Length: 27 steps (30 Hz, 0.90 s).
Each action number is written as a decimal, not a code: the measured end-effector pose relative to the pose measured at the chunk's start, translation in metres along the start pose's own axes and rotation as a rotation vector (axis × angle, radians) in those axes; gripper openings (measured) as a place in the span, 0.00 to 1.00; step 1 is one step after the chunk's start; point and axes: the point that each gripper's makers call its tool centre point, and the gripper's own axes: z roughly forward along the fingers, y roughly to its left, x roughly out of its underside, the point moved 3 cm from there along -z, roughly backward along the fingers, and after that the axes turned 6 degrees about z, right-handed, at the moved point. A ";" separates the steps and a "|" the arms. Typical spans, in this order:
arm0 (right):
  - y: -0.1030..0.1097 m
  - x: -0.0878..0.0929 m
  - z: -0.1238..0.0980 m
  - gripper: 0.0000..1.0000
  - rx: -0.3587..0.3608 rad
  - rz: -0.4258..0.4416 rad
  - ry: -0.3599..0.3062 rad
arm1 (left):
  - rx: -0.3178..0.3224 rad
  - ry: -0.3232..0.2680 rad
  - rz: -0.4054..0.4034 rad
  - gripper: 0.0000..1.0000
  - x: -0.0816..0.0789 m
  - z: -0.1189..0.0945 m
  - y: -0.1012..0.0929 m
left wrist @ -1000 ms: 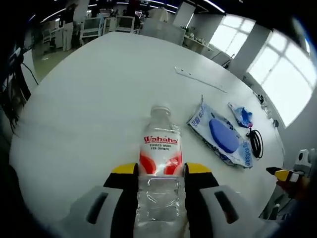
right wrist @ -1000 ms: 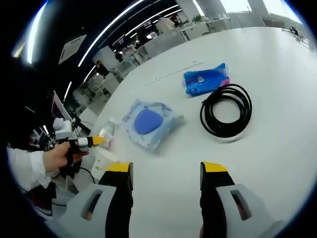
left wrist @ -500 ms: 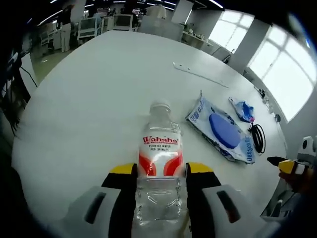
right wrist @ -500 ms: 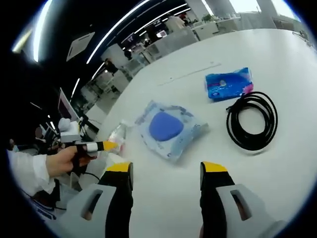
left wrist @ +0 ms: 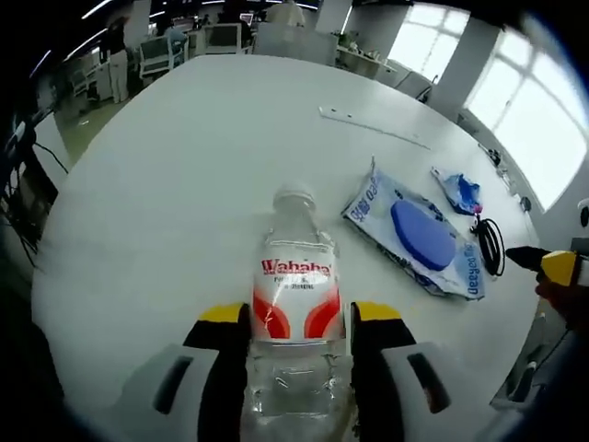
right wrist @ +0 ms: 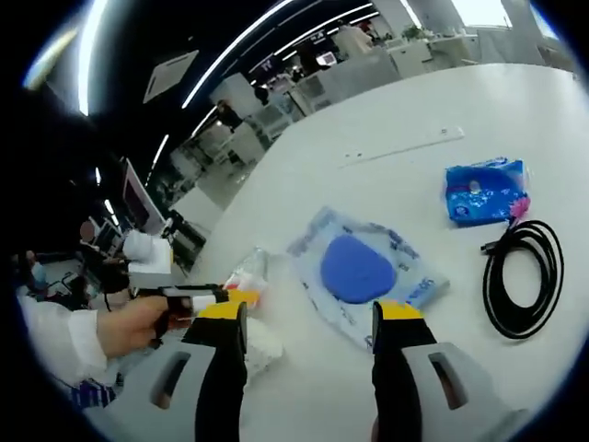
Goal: Arrange the tabletop items into an orderly group along one side of the table until the central work area is clear of visible clutter.
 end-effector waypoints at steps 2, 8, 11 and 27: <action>0.009 -0.009 0.012 0.52 -0.013 0.009 0.003 | 0.007 -0.004 -0.013 0.41 0.001 0.001 0.002; 0.040 -0.019 0.055 0.46 -0.045 0.030 0.083 | 0.001 -0.051 -0.048 0.39 0.002 -0.001 0.002; 0.058 -0.017 0.078 0.46 -0.068 0.013 0.163 | 0.002 -0.064 -0.048 0.39 0.000 0.000 0.003; 0.076 0.007 0.152 0.44 -0.043 0.078 0.343 | 0.042 -0.151 -0.134 0.42 0.003 0.002 0.005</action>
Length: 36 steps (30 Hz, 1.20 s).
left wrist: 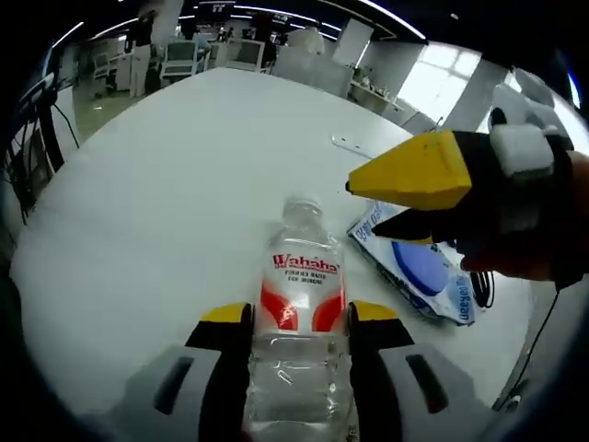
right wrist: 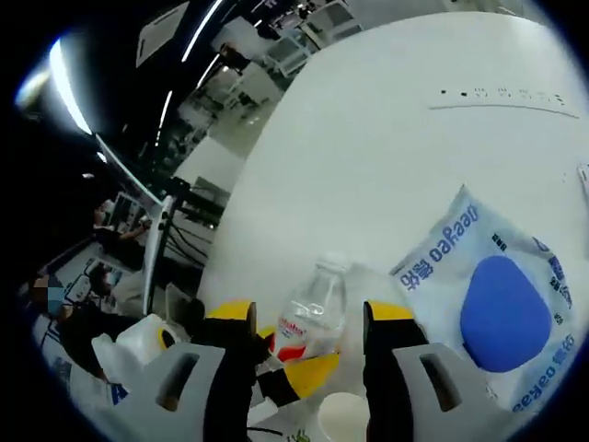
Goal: Arrange the tabletop items into an orderly group along one side of the table until the central work area is clear of visible clutter.
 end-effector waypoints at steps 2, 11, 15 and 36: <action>-0.002 0.000 0.006 0.43 0.004 0.024 0.004 | 0.005 -0.007 -0.010 0.42 0.000 0.001 0.000; -0.005 -0.002 0.031 0.42 0.044 0.020 0.027 | 0.008 -0.025 -0.018 0.43 -0.001 0.002 -0.001; -0.007 0.001 0.041 0.40 0.073 0.005 0.049 | 0.018 -0.031 -0.014 0.43 -0.001 0.002 -0.001; -0.006 -0.004 0.053 0.19 0.034 0.253 -0.019 | 0.028 -0.038 0.008 0.43 0.002 0.001 0.001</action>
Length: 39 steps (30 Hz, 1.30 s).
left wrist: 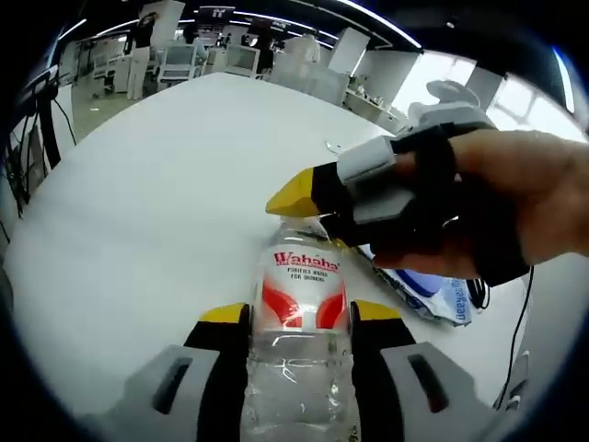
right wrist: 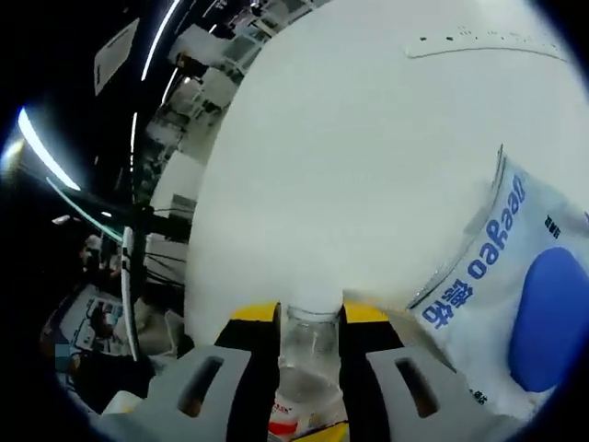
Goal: Arrange the tabletop items into an orderly group along one side of the table until the central work area is clear of visible clutter.
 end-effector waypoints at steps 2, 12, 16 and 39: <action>0.000 0.002 -0.002 0.18 -0.017 -0.013 0.002 | 0.007 0.004 -0.006 0.43 0.000 -0.001 0.000; 0.029 0.006 -0.030 0.17 -0.182 -0.210 -0.084 | 0.077 -0.024 0.092 0.43 0.000 -0.019 -0.008; 0.040 0.010 -0.045 0.17 -0.247 -0.308 -0.123 | 0.102 -0.042 0.154 0.43 0.002 -0.030 -0.012; 0.108 0.027 -0.101 0.17 -0.408 -0.734 -0.266 | 0.136 -0.174 0.332 0.40 -0.043 -0.046 -0.014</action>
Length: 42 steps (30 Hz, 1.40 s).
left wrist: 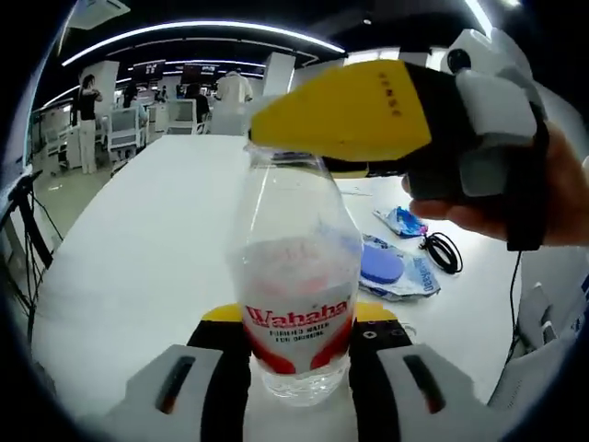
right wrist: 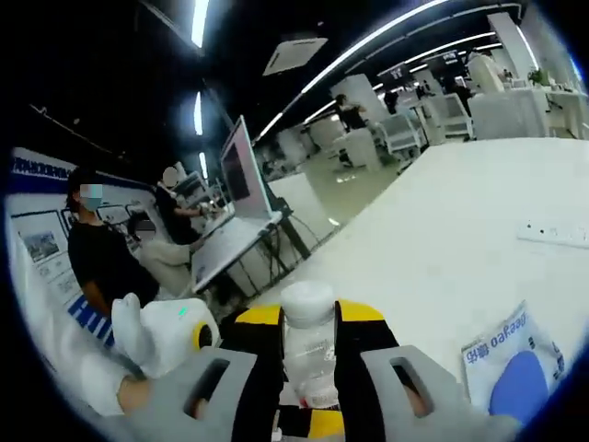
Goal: Arrange the tabletop items into an orderly group along one side of the table until the central work area is clear of visible clutter.
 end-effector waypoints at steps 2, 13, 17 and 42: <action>-0.002 -0.013 0.002 0.17 -0.009 -0.038 -0.025 | -0.007 -0.012 0.010 0.40 -0.009 0.005 0.004; -0.030 -0.072 0.019 0.17 -0.014 -0.115 -0.088 | -0.010 -0.080 0.049 0.40 -0.066 0.049 0.034; -0.040 -0.086 0.025 0.18 -0.013 -0.135 -0.083 | -0.013 -0.094 0.056 0.41 -0.078 0.061 0.042; -0.094 -0.091 0.057 0.18 -0.008 -0.144 -0.057 | -0.008 -0.067 0.079 0.41 -0.080 0.115 0.071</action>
